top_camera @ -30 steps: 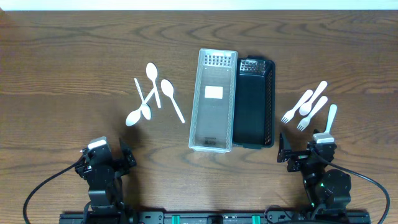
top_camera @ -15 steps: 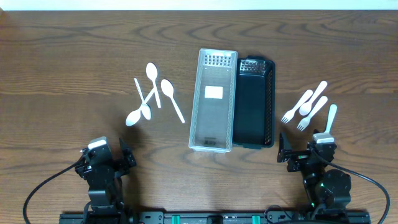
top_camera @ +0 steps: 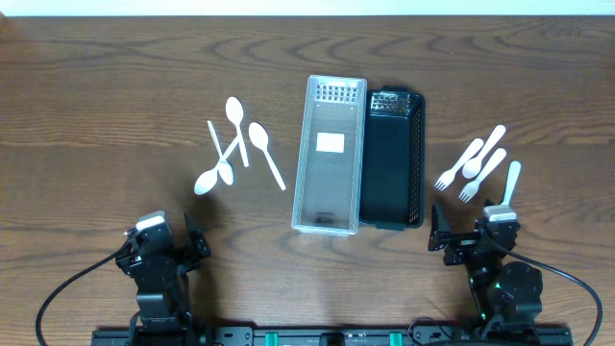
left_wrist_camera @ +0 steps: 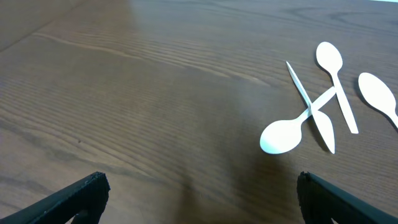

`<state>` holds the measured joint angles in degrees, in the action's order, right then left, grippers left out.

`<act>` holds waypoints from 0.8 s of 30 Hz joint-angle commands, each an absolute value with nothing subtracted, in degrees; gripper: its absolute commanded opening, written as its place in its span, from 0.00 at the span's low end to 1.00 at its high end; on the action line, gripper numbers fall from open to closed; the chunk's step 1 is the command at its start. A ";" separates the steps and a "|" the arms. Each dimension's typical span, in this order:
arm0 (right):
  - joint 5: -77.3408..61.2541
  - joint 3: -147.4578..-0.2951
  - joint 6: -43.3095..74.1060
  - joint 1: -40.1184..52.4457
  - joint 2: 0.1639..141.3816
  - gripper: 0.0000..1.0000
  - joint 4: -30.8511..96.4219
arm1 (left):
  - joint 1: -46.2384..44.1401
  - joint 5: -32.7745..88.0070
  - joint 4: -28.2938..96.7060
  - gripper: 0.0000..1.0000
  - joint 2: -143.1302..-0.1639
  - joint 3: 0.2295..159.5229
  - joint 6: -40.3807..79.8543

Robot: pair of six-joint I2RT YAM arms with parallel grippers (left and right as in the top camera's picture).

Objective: Pack container

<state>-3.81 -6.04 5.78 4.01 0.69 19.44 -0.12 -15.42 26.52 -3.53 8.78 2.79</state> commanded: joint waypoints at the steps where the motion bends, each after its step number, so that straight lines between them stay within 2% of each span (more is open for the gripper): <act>1: -3.42 -5.89 5.28 4.56 0.32 0.99 19.46 | -0.34 -15.92 26.46 0.98 -3.62 7.60 2.81; 8: -3.42 -5.89 5.28 4.56 0.32 0.99 19.49 | -0.34 -15.57 26.44 0.98 -3.62 7.60 2.87; 12: -3.51 -5.89 5.37 4.56 0.32 0.99 19.18 | -0.34 -4.78 26.46 0.98 -3.62 7.60 7.38; 20: -11.25 -5.89 23.16 4.56 0.32 0.99 17.56 | -0.34 10.61 26.83 0.98 -3.62 7.62 7.81; 24: -14.87 -6.07 24.45 4.56 0.34 0.99 16.73 | -0.34 15.64 27.57 0.98 -3.62 9.34 9.82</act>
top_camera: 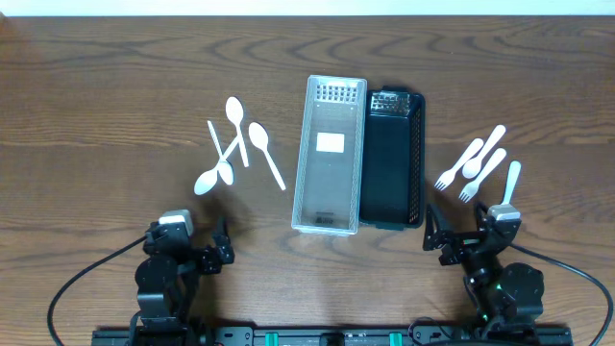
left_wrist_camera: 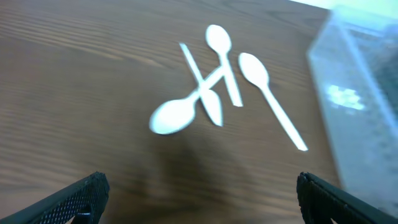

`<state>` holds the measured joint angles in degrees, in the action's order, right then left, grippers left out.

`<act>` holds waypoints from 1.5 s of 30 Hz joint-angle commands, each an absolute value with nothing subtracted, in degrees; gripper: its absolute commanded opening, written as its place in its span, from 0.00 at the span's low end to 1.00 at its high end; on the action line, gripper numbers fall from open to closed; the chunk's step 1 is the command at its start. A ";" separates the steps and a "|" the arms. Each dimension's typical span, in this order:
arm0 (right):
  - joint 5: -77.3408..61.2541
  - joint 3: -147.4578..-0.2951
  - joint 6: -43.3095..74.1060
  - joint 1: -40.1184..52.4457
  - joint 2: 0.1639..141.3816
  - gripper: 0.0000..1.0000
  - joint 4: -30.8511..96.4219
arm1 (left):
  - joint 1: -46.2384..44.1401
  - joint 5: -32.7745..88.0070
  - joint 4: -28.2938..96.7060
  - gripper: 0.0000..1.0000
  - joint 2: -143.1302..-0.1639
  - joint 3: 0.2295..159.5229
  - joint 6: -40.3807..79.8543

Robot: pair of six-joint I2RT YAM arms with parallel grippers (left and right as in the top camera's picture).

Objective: Pack container

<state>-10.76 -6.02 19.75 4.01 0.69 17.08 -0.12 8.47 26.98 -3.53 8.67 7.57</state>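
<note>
A clear plastic container (top_camera: 331,154) and a black mesh container (top_camera: 392,159) lie side by side at the table's middle. Three white spoons (top_camera: 235,144) and a thin knife lie left of them; in the left wrist view the spoons (left_wrist_camera: 217,81) sit ahead of the fingers, with the clear container (left_wrist_camera: 360,93) blurred at the right. Several white forks and spoons (top_camera: 476,163) lie to the right of the black container. My left gripper (left_wrist_camera: 199,190) is open and empty, low near the front edge (top_camera: 213,256). My right gripper (top_camera: 437,237) stands open near the front right, short of the forks.
The dark wooden table (top_camera: 115,115) runs wide on both sides of the containers. Cables loop from both arm bases along the front edge (top_camera: 86,279). One white utensil (top_camera: 512,180) lies just ahead of the right wrist.
My left gripper has swung to the right: the spoons were at the right of its view and now lie in the middle, with the clear container showing at the right edge. The right arm has barely moved.
</note>
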 commanded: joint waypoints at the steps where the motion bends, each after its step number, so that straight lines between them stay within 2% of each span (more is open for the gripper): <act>1: -15.05 -6.35 24.47 4.56 0.38 0.99 16.62 | -0.34 15.92 27.81 0.98 -3.62 10.20 11.29; 7: -11.07 -12.91 24.62 4.56 5.23 0.99 15.42 | -0.34 15.59 29.52 0.98 -8.21 19.97 12.73; 13: -9.19 -27.64 22.06 4.56 22.00 0.99 17.30 | -0.34 11.92 33.76 0.98 -25.06 34.74 10.57; 23: -2.26 -59.55 15.86 4.47 57.41 0.99 39.97 | -0.32 10.85 43.18 0.98 -55.27 57.45 8.01; 26: 2.61 -67.46 15.57 3.49 67.16 0.99 47.20 | -0.27 10.83 46.37 0.98 -62.15 61.67 5.67; 29: 1.63 -73.08 15.59 0.69 75.42 0.99 51.77 | -0.21 10.66 48.25 0.98 -67.48 63.88 4.69; 33: -9.85 -75.42 15.57 -3.01 82.48 0.99 51.64 | 0.47 8.36 49.17 0.98 -71.22 64.01 4.67; 37: -7.33 -75.42 16.36 -7.18 86.89 0.99 52.60 | 1.08 4.29 50.13 0.98 -72.84 64.01 4.49; 39: -5.23 -75.42 18.17 -10.04 89.23 0.95 54.02 | 1.06 1.91 50.63 0.98 -72.99 63.99 4.51; 45: -0.97 -75.40 20.08 -16.51 94.98 0.94 59.70 | 1.06 1.39 51.62 0.98 -72.99 63.99 4.51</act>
